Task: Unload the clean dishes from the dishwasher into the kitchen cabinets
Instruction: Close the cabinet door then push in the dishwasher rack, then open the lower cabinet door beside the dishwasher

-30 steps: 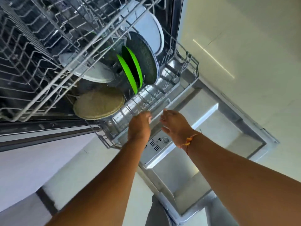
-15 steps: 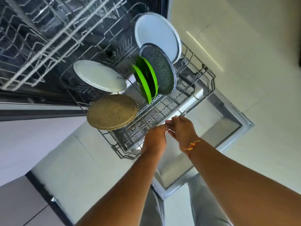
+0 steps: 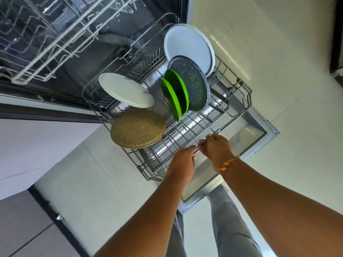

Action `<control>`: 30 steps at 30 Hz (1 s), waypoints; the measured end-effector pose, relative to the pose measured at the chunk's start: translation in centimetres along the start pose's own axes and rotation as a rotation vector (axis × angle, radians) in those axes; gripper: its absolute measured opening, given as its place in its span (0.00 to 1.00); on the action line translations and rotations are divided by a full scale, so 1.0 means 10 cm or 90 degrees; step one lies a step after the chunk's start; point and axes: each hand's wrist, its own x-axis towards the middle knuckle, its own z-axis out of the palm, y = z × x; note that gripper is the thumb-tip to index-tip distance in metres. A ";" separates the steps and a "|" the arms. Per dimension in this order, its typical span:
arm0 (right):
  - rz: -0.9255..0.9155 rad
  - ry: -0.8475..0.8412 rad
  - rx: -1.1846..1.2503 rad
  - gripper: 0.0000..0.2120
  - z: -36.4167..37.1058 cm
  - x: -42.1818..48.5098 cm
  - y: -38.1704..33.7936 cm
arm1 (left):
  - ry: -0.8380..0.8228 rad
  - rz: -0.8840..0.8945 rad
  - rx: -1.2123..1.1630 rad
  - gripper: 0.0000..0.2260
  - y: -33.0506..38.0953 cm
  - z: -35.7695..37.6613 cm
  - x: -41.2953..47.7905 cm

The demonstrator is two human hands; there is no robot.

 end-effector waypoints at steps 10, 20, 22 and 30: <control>-0.521 0.046 -0.706 0.25 -0.02 -1.22 -0.21 | 0.107 -0.022 -0.024 0.21 -0.03 -0.76 -0.70; -0.659 -0.069 -0.854 0.28 0.33 -2.91 -0.32 | 0.212 -0.028 -0.015 0.22 -0.24 -2.04 -1.93; -0.698 -0.091 -0.879 0.30 0.43 -3.18 -0.28 | 0.250 -0.046 -0.038 0.22 -0.35 -2.22 -2.21; -0.858 -0.176 -0.971 0.33 0.80 -4.01 -0.03 | 0.398 -0.209 -0.185 0.26 -0.87 -2.33 -3.34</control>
